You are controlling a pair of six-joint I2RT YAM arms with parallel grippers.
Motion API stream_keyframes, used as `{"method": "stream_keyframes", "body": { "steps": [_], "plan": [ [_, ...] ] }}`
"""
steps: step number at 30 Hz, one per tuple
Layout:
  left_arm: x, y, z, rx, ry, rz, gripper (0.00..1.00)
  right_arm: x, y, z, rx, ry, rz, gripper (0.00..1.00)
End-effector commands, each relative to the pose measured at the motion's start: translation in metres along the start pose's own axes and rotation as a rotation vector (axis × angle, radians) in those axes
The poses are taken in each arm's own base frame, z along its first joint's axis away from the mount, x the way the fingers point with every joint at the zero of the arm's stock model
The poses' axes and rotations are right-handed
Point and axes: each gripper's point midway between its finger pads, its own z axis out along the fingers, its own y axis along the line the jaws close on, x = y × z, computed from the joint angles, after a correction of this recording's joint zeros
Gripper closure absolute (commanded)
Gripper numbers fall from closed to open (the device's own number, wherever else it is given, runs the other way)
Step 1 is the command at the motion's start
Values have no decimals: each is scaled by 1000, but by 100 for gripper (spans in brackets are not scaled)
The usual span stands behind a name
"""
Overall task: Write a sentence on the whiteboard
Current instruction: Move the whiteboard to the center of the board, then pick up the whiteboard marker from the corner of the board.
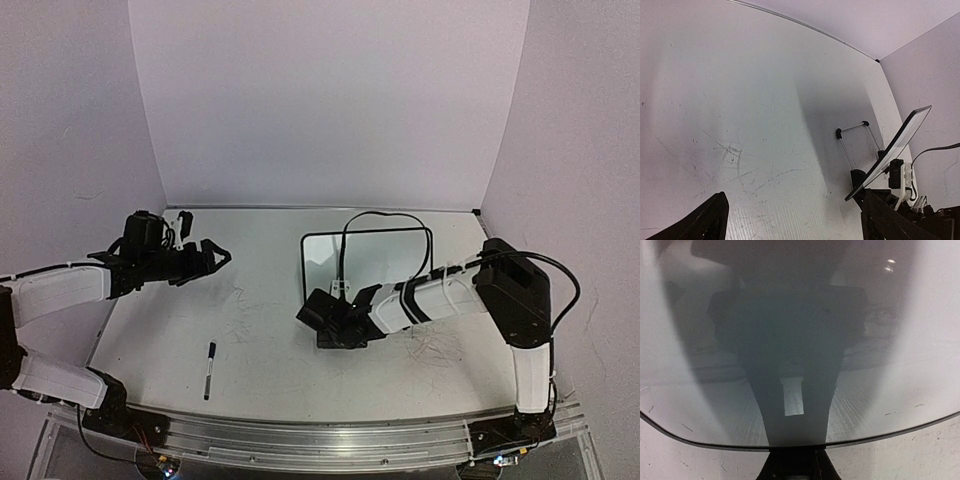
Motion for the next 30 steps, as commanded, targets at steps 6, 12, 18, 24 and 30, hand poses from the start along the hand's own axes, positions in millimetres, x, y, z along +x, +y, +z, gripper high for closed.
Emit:
{"method": "stream_keyframes", "body": {
  "steps": [6, 12, 18, 24, 30],
  "plan": [
    [42, 7, 6, -29, 101, -82, 13, 11, -10, -12, -4, 8, -51, 86],
    [101, 17, 9, -262, 257, -16, 14, 7, 5, -36, -155, -2, -130, 47],
    [125, 36, -12, -451, 278, -30, 18, 13, 19, -68, -362, -3, -236, 17],
    [150, 64, -23, -591, 333, -58, 31, -5, 23, -128, -611, -156, -296, 8],
    [171, 75, -16, -631, 420, -61, 53, -46, 6, -173, -688, -396, -201, 2]
  ]
}}
